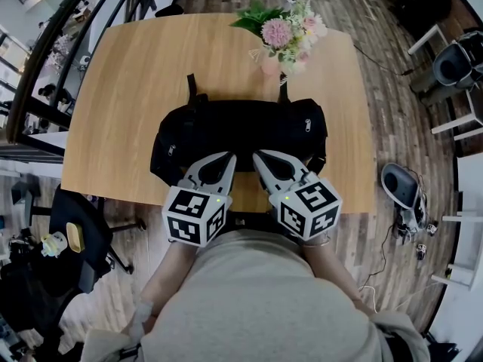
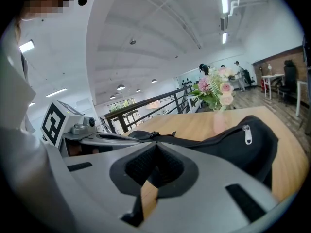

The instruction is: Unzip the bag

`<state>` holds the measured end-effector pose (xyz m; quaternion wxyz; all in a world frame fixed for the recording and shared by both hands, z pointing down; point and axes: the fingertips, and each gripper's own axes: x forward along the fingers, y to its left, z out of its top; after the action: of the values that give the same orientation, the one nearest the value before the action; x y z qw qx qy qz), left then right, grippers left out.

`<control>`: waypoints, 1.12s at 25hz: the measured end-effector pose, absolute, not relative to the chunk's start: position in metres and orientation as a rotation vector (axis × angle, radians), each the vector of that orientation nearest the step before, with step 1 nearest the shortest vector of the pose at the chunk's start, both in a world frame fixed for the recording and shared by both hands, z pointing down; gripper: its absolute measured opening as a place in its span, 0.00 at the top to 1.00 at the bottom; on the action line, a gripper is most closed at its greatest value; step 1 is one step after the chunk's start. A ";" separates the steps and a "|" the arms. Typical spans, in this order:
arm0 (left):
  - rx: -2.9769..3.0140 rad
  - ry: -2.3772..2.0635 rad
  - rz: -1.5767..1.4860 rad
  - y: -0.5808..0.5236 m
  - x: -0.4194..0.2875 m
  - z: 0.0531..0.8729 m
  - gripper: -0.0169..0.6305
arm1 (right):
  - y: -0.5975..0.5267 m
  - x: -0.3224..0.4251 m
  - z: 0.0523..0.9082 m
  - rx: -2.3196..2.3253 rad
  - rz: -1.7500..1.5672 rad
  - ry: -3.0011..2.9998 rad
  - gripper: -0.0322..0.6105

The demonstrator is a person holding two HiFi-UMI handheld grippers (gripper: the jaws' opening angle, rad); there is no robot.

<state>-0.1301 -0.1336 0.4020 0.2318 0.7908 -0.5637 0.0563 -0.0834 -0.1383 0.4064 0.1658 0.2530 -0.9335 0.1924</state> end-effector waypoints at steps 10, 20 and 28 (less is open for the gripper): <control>2.165 -1.558 0.153 -0.134 -0.131 0.403 0.94 | -0.138 -0.084 0.406 0.711 0.555 -2.665 0.94; 2.171 -1.560 0.180 -0.132 -0.128 0.406 0.94 | -0.136 -0.085 0.405 0.701 0.563 -2.670 0.94; 2.177 -1.550 0.184 -0.129 -0.128 0.406 0.94 | -0.135 -0.083 0.404 0.732 0.557 -2.670 0.94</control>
<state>-0.1281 -0.1287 0.4057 0.2294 0.7909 -0.5634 0.0669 -0.0830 -0.1352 0.4042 0.1580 0.2558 -0.9337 0.1947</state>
